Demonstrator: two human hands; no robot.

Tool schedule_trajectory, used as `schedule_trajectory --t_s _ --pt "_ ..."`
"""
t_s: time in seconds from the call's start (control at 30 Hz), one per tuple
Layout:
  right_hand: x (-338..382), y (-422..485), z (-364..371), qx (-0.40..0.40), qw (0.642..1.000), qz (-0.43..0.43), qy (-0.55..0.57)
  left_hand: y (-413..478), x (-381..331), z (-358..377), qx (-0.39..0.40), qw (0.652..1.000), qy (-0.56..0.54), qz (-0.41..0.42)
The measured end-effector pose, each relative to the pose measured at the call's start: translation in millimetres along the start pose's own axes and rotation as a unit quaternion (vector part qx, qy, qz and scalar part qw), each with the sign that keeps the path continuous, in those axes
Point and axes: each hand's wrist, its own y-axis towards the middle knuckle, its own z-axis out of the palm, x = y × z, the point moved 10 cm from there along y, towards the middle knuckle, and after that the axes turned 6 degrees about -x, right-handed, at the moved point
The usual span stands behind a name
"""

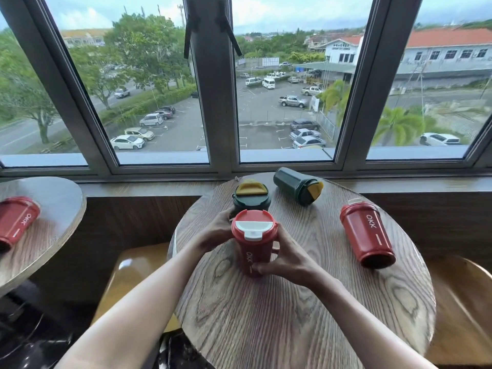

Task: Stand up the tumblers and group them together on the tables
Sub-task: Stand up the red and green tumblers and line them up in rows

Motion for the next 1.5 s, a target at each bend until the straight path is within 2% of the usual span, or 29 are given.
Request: schedule_trajectory --t_s 0.2,0.33,0.4,0.43,0.5,0.57,0.67,0.8,0.97,1.1,1.23,1.5 --pt "-3.3 -2.5 2.5 0.026 0.999 0.022 0.005 -1.6 -2.9 0.7 0.007 1.000 0.006 -0.004" --pt "-7.0 -12.2 -8.7 0.075 0.990 0.029 -0.116 6.0 -1.9 -8.3 0.018 0.996 0.082 -0.029" --pt "-0.7 -13.7 -38.4 0.021 0.988 0.035 -0.147 12.5 -16.0 -34.7 -0.079 0.990 0.112 -0.033" --pt "6.3 -14.1 -58.9 -0.029 0.988 0.032 -0.150 15.4 -26.6 -50.9 -0.145 0.984 0.097 -0.025" --pt "18.1 -16.8 -103.4 -0.136 0.977 0.026 -0.159 19.8 -49.9 -69.4 -0.220 0.975 0.036 0.005" --pt "26.5 -20.4 -144.7 -0.229 0.958 0.021 -0.174 25.4 -73.6 -68.9 -0.214 0.976 0.027 0.030" --pt "29.6 -15.7 -184.1 -0.292 0.936 0.034 -0.195 33.8 -95.2 -38.6 -0.082 0.993 0.086 0.027" --pt "20.3 32.6 -190.4 -0.246 0.937 0.042 -0.244 33.6 -92.5 -9.1 0.041 0.986 0.162 -0.016" --pt "-1.0 101.7 -173.1 -0.114 0.928 0.061 -0.349 39.0 -96.7 -14.0 0.015 0.987 0.158 -0.017" --pt "-19.9 132.1 -175.3 -0.039 0.899 0.070 -0.431 42.3 -94.9 -14.2 0.017 0.989 0.144 -0.027" --pt "-41.9 144.3 -172.8 0.035 0.894 0.087 -0.439 44.9 -87.3 -15.1 0.017 0.992 0.115 -0.043" --pt "-43.6 152.4 -164.8 -0.015 0.909 0.024 -0.416 51.6 -78.7 -18.7 0.023 0.994 0.096 -0.048"
